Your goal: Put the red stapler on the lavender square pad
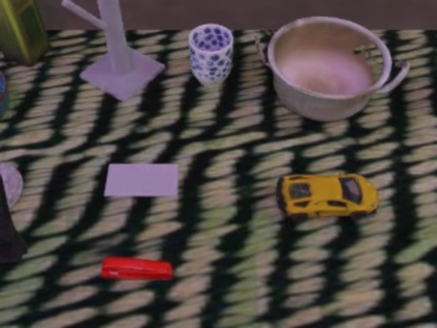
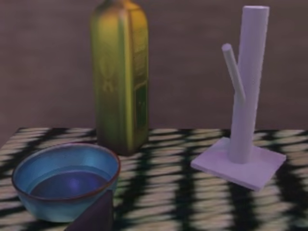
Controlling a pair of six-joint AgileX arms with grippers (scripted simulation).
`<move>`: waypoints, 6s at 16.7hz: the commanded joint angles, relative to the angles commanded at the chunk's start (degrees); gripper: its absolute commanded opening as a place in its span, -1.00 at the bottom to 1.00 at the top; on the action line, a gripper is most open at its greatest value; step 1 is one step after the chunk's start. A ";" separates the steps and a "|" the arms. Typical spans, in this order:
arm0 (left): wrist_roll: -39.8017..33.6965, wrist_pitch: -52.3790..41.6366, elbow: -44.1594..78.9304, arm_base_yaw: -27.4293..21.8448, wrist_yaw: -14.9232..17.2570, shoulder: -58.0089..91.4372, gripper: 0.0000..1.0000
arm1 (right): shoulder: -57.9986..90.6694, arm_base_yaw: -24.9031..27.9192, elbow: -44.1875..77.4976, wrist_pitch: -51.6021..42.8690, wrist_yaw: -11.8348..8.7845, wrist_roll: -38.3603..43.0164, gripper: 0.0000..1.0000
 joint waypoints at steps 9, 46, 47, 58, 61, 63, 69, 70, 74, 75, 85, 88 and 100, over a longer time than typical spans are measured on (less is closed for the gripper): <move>12.36 -12.93 14.31 -6.66 -0.13 17.01 1.00 | 0.00 0.00 0.00 0.00 0.00 0.00 1.00; 60.27 -39.30 53.73 -32.23 -0.17 104.08 1.00 | 0.00 0.00 0.00 0.00 0.00 0.00 1.00; 60.27 -39.30 53.73 -32.23 -0.17 104.08 1.00 | 0.00 0.00 0.00 0.00 0.00 0.00 1.00; 60.27 -39.30 53.73 -32.23 -0.17 104.08 -0.51 | 0.00 0.00 0.00 0.00 0.00 0.00 1.00; 60.27 -39.30 53.73 -32.23 -0.17 104.08 -0.96 | 0.00 0.00 0.00 0.00 0.00 0.00 1.00; 60.27 -39.30 53.73 -32.23 -0.17 104.08 -1.00 | 0.00 0.00 0.00 0.00 0.00 0.00 1.00; 60.27 -39.30 53.73 -32.23 -0.17 104.08 -1.00 | 0.00 0.00 0.00 0.00 0.00 0.00 1.00; 60.32 -39.30 53.73 -32.24 -0.17 104.02 -1.00 | 0.00 0.00 0.00 0.00 0.00 0.00 1.00; 60.40 -43.52 56.71 -32.11 -0.17 102.43 -1.00 | 0.00 0.00 0.00 0.00 0.00 0.00 1.00; 60.33 -45.85 58.12 -31.98 -0.17 101.49 -1.00 | 0.00 0.00 0.00 0.00 0.00 0.00 1.00; 59.93 -62.64 67.42 -31.34 -0.20 94.36 -1.00 | 0.00 0.00 0.00 0.00 0.00 0.00 1.00; 59.48 -62.56 67.53 -31.67 -0.21 94.77 -1.00 | 0.00 0.00 0.00 0.00 0.00 0.00 1.00; 9.74 -70.01 85.99 -29.92 0.00 109.03 -1.00 | 0.00 0.00 0.00 0.00 0.00 0.00 1.00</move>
